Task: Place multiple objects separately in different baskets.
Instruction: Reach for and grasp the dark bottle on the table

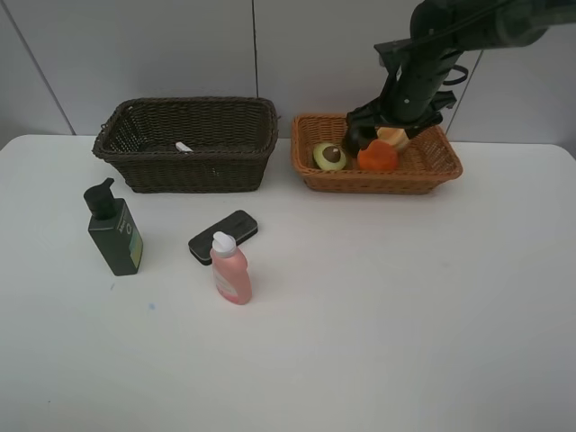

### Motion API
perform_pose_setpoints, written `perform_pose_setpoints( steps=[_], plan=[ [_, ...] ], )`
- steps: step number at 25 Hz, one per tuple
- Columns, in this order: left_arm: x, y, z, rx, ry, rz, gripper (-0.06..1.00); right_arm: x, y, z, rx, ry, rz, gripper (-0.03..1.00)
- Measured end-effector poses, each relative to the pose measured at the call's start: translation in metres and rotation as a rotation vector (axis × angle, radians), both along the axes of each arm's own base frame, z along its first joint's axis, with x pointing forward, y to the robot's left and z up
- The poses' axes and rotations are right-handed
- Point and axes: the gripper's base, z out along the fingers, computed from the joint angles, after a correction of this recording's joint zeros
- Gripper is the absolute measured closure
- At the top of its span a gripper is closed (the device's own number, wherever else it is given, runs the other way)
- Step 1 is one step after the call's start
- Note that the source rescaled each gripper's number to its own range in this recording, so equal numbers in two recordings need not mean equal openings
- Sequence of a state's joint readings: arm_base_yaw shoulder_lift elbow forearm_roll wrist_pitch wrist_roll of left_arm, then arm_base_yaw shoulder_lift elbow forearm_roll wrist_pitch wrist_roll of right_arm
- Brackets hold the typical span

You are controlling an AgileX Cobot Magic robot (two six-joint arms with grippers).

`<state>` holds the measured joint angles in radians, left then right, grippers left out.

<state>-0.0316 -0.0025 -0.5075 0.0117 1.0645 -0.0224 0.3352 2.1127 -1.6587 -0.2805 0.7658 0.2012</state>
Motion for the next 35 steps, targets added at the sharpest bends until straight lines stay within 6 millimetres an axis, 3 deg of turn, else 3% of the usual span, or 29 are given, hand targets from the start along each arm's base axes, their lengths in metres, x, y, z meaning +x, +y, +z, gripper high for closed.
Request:
perform_pose_setpoints(
  steps=[4,8,12,17,21,27,35],
  plan=[
    [0.000,0.000,0.000,0.000,0.000,0.000,-0.06,-0.002,0.000,0.002,0.003,0.013,-0.008,-0.02],
    [0.000,0.000,0.000,0.000,0.000,0.000,-0.06,-0.009,-0.003,0.020,-0.009,0.019,0.002,-0.02],
    [0.000,0.000,0.000,0.000,0.000,0.000,-0.06,-0.031,-0.008,0.058,-0.025,0.068,0.085,-0.02],
    [0.000,0.000,0.000,0.000,0.000,0.000,-0.06,-0.073,-0.013,0.107,0.006,0.182,0.187,-0.02],
    [0.000,0.000,0.000,0.000,0.000,0.000,-0.06,-0.101,-0.018,0.145,0.059,0.117,0.207,-0.02],
    [0.000,0.000,0.000,0.000,0.000,0.000,-0.06,-0.175,-0.037,0.175,0.102,0.059,0.280,-0.02],
    [0.000,0.000,0.000,0.000,0.000,0.000,-0.06,-0.296,-0.078,0.163,0.125,-0.001,0.322,-0.02]
  ],
)
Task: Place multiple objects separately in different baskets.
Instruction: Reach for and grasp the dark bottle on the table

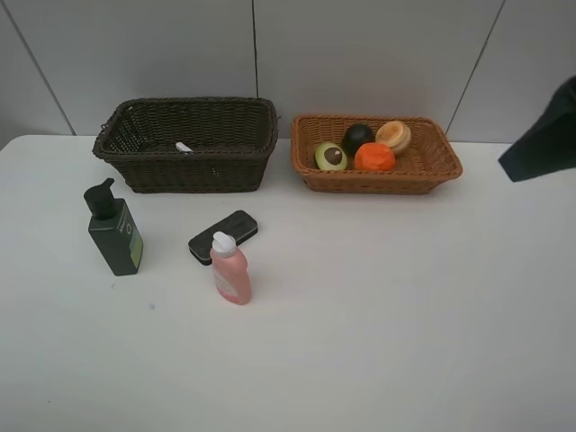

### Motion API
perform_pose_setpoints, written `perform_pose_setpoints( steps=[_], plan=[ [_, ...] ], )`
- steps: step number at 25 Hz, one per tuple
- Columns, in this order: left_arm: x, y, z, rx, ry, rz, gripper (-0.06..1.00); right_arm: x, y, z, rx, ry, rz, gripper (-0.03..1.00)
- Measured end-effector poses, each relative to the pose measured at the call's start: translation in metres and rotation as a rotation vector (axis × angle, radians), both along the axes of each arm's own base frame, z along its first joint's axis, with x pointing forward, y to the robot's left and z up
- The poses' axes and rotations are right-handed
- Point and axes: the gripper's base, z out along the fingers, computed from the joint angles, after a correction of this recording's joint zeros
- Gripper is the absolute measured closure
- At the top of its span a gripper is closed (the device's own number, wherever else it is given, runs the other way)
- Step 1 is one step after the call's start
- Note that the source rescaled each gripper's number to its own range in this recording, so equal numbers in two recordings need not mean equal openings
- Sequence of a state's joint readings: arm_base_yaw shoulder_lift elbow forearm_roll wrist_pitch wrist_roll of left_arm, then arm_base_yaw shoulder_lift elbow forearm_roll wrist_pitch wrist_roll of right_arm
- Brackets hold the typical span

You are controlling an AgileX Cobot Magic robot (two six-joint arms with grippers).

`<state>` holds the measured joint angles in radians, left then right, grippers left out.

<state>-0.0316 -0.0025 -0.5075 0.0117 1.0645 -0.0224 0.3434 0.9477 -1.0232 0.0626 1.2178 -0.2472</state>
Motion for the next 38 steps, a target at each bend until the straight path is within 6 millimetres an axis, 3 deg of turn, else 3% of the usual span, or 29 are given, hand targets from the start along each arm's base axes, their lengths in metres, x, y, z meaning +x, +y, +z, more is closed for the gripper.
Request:
perform_pose_setpoints(
  steps=[7,10,14,17,28,38],
  plan=[
    [0.000,0.000,0.000,0.000,0.000,0.000,-0.06,-0.091,-0.032,-0.027,0.056,-0.175,0.013,-0.02],
    [0.000,0.000,0.000,0.000,0.000,0.000,-0.06,-0.116,-0.042,-0.047,0.076,-0.228,0.017,-0.02],
    [0.000,0.000,0.000,0.000,0.000,0.000,-0.06,-0.134,-0.049,-0.065,0.108,-0.282,-0.001,-0.02],
    [0.000,0.000,0.000,0.000,0.000,0.000,-0.06,-0.142,-0.052,-0.074,0.119,-0.329,-0.051,-0.02],
    [0.000,0.000,0.000,0.000,0.000,0.000,-0.06,-0.152,-0.049,-0.076,0.148,-0.554,-0.368,-0.02],
    [0.000,0.000,0.000,0.000,0.000,0.000,-0.06,-0.152,-0.050,-0.076,0.108,-0.587,-0.561,-0.02]
  ],
)
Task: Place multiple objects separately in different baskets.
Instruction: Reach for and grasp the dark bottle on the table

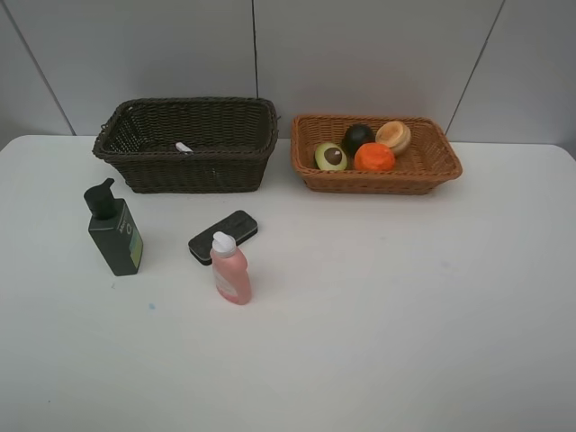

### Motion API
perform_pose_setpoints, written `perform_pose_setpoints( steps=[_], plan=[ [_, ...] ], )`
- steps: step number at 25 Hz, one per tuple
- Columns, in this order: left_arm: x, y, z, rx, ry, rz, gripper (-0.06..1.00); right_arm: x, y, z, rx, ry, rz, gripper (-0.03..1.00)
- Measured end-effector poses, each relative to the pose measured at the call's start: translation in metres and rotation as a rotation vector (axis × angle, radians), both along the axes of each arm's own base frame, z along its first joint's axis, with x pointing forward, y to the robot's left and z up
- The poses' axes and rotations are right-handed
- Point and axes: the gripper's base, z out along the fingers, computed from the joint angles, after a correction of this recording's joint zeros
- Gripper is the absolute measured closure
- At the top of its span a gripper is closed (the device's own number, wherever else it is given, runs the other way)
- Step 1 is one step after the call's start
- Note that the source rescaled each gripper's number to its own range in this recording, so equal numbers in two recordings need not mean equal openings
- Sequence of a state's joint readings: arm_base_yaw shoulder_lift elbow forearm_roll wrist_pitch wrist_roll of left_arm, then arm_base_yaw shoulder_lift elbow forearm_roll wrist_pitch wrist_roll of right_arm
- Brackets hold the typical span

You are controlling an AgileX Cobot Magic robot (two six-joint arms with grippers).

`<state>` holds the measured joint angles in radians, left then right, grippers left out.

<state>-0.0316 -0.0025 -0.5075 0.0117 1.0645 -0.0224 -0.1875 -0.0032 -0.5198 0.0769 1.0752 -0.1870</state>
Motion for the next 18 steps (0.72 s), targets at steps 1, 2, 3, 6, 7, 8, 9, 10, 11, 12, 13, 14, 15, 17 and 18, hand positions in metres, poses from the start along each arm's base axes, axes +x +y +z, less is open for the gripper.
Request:
perform_pose_setpoints(
  steps=[1,2,3,6,7,8,9,10,11,12,13,14,15,17,18],
  plan=[
    [0.0000,0.0000,0.0000,0.000,0.000,0.000,-0.06,0.0000,0.0000,0.0000,0.000,0.000,-0.003,-0.02],
    [0.0000,0.0000,0.0000,0.000,0.000,0.000,-0.06,0.0000,0.0000,0.0000,-0.001,0.000,-0.005,-0.02],
    [0.0000,0.0000,0.0000,0.000,0.000,0.000,-0.06,0.0000,0.0000,0.0000,-0.001,0.000,-0.004,-0.02],
    [0.0000,0.0000,0.0000,0.000,0.000,0.000,-0.06,0.0000,-0.0003,0.0000,-0.003,0.001,-0.006,-0.02],
    [0.0000,0.0000,0.0000,0.000,0.000,0.000,-0.06,0.0000,-0.0003,0.0000,-0.003,0.001,-0.006,-0.02],
    [0.0000,0.0000,0.0000,0.000,0.000,0.000,-0.06,0.0000,-0.0003,0.0000,-0.003,0.001,-0.006,-0.02],
    [0.0000,0.0000,0.0000,0.000,0.000,0.000,-0.06,0.0000,-0.0003,0.0000,-0.003,0.001,-0.006,-0.02],
    [0.0000,0.0000,0.0000,0.000,0.000,0.000,-0.06,0.0000,-0.0003,0.0000,-0.003,0.001,-0.006,-0.02],
    [0.0000,0.0000,0.0000,0.000,0.000,0.000,-0.06,0.0000,-0.0004,0.0000,-0.004,0.001,-0.007,-0.02],
    [0.0000,0.0000,0.0000,0.000,0.000,0.000,-0.06,0.0000,-0.0004,0.0000,-0.004,0.001,-0.007,-0.02],
    [0.0000,0.0000,0.0000,0.000,0.000,0.000,-0.06,0.0000,-0.0004,0.0000,-0.005,0.001,-0.007,-0.02],
    [0.0000,0.0000,0.0000,0.000,0.000,0.000,-0.06,-0.0001,-0.0005,0.0000,-0.005,0.001,-0.008,-0.02],
    [0.0000,0.0000,0.0000,0.000,0.000,0.000,-0.06,-0.0001,-0.0005,0.0000,-0.005,0.001,-0.008,-0.02],
    [0.0000,0.0000,0.0000,0.000,0.000,0.000,-0.06,-0.0001,-0.0005,0.0000,-0.005,0.001,-0.008,-0.02],
    [0.0000,0.0000,0.0000,0.000,0.000,0.000,-0.06,-0.0001,-0.0005,0.0000,-0.005,0.001,-0.008,-0.02]
  ],
)
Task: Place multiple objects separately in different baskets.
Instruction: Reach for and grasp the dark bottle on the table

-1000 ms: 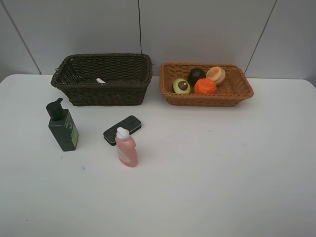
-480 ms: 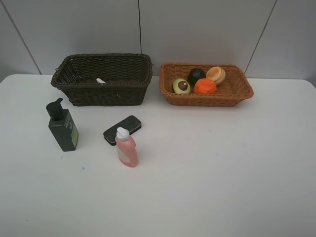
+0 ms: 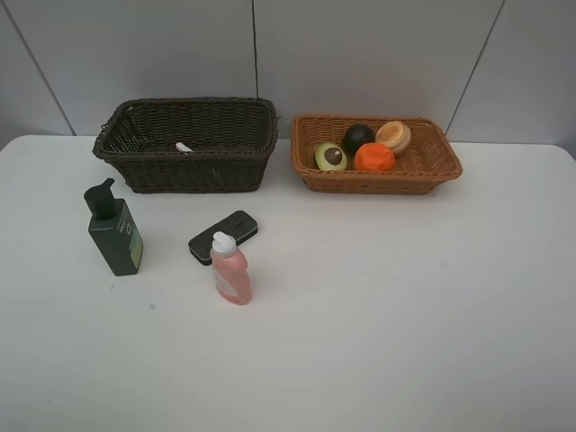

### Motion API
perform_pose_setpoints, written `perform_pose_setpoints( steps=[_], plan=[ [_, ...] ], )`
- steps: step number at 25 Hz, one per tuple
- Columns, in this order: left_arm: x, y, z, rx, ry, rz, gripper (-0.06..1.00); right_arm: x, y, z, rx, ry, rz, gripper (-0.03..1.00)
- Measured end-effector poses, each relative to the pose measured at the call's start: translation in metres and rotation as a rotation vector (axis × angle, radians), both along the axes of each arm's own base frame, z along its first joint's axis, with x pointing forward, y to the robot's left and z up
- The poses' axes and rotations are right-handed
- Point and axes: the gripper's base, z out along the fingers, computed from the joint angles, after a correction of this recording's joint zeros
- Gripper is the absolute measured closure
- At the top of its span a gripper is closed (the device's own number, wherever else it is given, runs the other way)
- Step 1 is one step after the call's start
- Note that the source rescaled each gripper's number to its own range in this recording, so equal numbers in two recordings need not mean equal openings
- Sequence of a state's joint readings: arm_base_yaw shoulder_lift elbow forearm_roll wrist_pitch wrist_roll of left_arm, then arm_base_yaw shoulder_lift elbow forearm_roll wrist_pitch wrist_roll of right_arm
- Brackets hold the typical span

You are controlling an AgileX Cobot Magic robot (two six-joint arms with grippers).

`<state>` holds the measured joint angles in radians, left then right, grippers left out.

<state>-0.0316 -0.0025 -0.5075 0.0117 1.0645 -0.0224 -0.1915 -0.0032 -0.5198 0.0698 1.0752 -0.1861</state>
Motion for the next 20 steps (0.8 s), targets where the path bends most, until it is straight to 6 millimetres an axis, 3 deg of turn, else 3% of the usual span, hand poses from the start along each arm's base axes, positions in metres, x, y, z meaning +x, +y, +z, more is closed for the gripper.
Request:
perform_pose_setpoints(
  steps=[20],
  plan=[
    [0.0000,0.0006,0.0000,0.006,0.000,0.004,-0.06,0.0001,0.0000,0.0002,0.000,-0.002,0.000,-0.02]
  ],
)
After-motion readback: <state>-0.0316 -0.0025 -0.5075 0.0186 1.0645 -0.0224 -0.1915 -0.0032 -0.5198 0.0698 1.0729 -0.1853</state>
